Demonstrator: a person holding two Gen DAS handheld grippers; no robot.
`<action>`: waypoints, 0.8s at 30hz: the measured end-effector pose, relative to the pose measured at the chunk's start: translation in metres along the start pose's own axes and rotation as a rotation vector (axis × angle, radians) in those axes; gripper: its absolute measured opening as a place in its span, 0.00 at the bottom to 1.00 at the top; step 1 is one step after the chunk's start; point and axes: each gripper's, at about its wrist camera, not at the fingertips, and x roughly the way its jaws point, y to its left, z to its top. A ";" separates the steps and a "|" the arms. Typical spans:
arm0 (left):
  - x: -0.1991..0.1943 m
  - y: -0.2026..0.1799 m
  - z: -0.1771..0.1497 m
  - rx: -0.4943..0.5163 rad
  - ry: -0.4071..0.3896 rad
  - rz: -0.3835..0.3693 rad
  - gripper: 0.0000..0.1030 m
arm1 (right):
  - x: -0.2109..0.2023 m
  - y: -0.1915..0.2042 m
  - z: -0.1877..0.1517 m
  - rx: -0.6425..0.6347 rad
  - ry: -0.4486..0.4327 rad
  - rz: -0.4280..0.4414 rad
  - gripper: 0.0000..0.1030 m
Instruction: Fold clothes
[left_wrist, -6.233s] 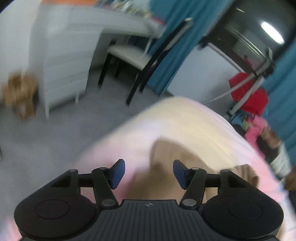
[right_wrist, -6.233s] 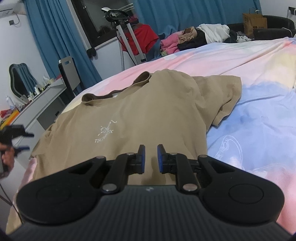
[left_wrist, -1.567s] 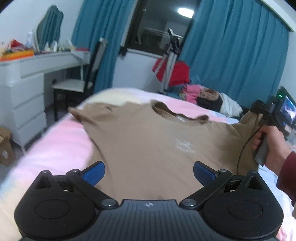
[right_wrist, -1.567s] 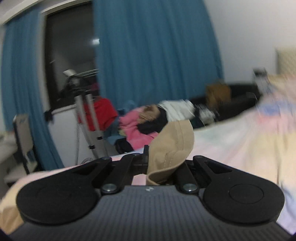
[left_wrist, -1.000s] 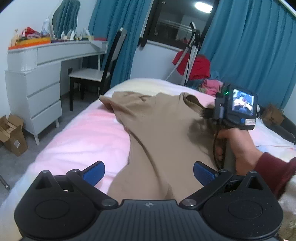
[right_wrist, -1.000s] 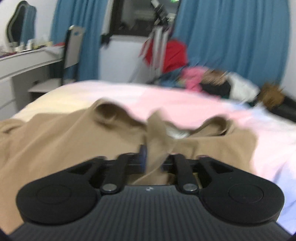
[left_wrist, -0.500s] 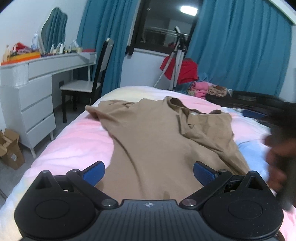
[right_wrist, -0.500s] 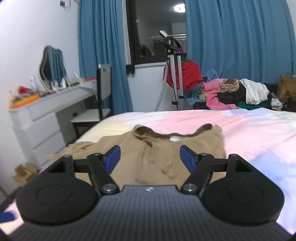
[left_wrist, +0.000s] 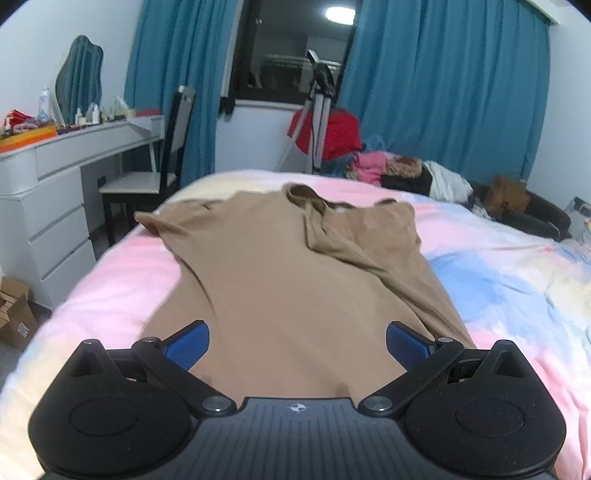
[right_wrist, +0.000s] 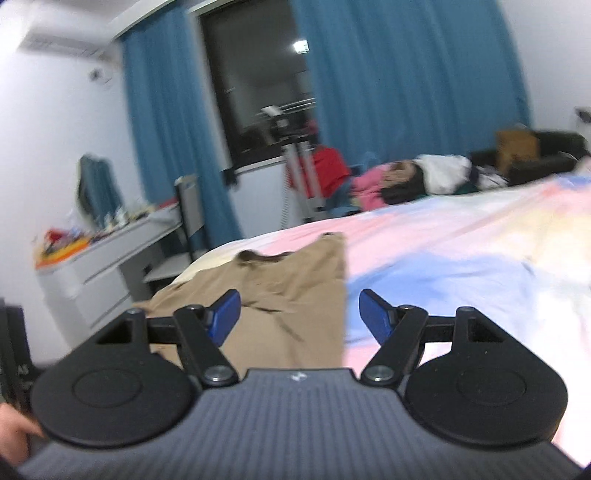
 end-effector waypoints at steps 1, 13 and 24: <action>0.001 -0.003 -0.003 0.008 0.009 -0.003 1.00 | -0.001 -0.008 0.001 0.007 -0.010 -0.035 0.70; -0.010 -0.094 -0.037 0.124 0.130 -0.236 0.90 | 0.016 -0.074 0.004 0.125 0.007 -0.175 0.70; 0.017 -0.161 -0.085 0.214 0.277 -0.351 0.17 | 0.028 -0.100 -0.003 0.212 0.052 -0.168 0.70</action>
